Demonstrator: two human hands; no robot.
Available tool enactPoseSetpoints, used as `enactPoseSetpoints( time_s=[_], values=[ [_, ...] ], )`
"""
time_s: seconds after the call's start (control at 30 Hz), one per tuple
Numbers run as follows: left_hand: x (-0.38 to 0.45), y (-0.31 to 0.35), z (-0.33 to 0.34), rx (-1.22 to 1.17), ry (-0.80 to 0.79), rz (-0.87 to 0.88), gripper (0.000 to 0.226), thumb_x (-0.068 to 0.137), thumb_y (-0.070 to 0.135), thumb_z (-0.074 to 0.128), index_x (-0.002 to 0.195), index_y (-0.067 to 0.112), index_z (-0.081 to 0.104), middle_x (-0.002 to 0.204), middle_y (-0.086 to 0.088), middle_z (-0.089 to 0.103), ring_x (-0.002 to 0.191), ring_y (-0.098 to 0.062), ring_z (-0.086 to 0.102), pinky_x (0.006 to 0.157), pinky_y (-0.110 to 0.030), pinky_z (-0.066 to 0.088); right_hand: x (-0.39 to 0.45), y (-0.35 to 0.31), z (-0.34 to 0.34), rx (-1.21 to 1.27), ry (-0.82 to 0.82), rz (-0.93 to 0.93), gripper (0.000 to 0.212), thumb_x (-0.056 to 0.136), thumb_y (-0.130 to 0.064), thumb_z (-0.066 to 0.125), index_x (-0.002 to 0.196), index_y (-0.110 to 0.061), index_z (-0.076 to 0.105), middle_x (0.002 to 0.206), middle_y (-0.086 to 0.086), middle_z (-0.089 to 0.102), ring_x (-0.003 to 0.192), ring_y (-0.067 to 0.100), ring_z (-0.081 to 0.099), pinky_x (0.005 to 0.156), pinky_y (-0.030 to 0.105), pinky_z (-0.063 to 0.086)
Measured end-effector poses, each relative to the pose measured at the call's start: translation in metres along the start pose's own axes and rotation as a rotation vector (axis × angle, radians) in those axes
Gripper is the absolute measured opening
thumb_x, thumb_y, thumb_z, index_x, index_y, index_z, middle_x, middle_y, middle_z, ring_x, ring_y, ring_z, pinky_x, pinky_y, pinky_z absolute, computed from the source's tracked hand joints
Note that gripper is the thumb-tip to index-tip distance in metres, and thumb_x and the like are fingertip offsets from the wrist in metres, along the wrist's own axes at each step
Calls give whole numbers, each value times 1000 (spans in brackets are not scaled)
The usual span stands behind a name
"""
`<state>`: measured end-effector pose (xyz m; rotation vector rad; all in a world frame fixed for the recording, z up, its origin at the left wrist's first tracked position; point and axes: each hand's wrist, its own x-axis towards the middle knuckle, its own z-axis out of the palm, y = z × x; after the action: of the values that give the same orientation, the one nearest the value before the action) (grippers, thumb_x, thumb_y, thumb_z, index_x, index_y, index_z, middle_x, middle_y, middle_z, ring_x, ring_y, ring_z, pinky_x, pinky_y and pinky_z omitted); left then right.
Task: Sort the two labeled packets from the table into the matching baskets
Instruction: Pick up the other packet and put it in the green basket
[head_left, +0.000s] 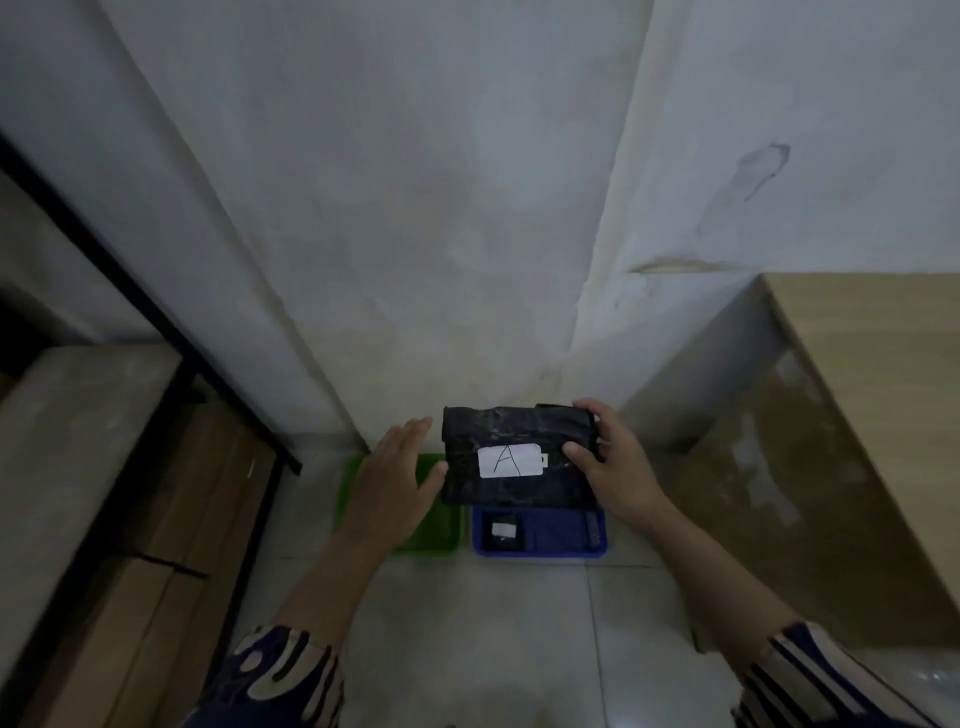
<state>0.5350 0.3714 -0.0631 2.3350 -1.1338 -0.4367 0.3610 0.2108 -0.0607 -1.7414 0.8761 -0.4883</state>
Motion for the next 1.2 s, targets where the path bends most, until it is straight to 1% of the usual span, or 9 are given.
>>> enactPoseSetpoints(
  time_s=[0.2,0.37,0.57,0.63,0.73,0.83,0.93,1.07,1.2],
  values=[
    [37,-72,20,-66,-87,-21,51,91,31,46,137,22,27,147,-5,35,134,-22,29,108,-47,33,37,32,76,-30,-9,76,40,85,-2,55,120,-17,43,109,5,56,100,25,55,85,36,48],
    [74,-149,80,-67,-79,-101,58,92,34,44,141,19,18,153,-3,22,141,-17,13,113,-35,18,83,97,140,-34,-5,153,38,85,-2,55,117,-18,45,106,2,54,97,21,55,73,23,46],
    [119,-272,158,-29,-129,-162,58,93,37,40,142,22,14,155,-1,15,142,-18,7,113,-40,19,138,199,236,-31,-62,178,36,87,-5,52,120,-17,43,117,5,53,102,22,55,84,37,51],
    [131,-317,186,-8,-115,-168,57,93,37,40,141,21,15,155,-2,16,142,-18,9,113,-40,19,155,239,272,-29,-67,173,37,88,-6,52,122,-18,42,115,2,51,101,20,54,83,31,52],
    [145,-385,229,41,-69,-152,55,92,34,44,140,16,23,151,-8,26,139,-23,21,112,-41,23,176,302,328,-33,-61,168,40,88,-6,53,124,-17,41,113,-2,49,98,15,51,73,10,50],
    [154,-449,271,61,-16,-133,53,90,27,51,136,9,33,145,-16,37,133,-31,34,107,-50,33,191,366,379,-11,-71,176,39,88,-8,53,122,-20,41,112,-6,49,99,12,52,84,17,48],
    [164,-504,312,84,56,-114,48,90,26,48,133,6,39,141,-20,41,130,-36,38,103,-58,34,203,423,425,-19,-103,133,37,87,-8,54,120,-21,42,102,-18,50,93,5,52,74,5,44],
    [169,-558,355,109,80,-145,53,88,35,37,136,12,32,148,-14,31,137,-32,26,113,-56,16,214,483,467,-41,-119,144,41,86,-8,56,124,-12,41,109,0,52,103,19,52,88,34,47],
    [174,-593,378,181,51,-100,51,93,35,33,139,16,25,153,-9,17,141,-25,12,115,-51,6,221,517,494,-51,-164,177,38,85,-8,57,120,-12,43,105,0,53,99,19,54,81,32,46]
  ],
)
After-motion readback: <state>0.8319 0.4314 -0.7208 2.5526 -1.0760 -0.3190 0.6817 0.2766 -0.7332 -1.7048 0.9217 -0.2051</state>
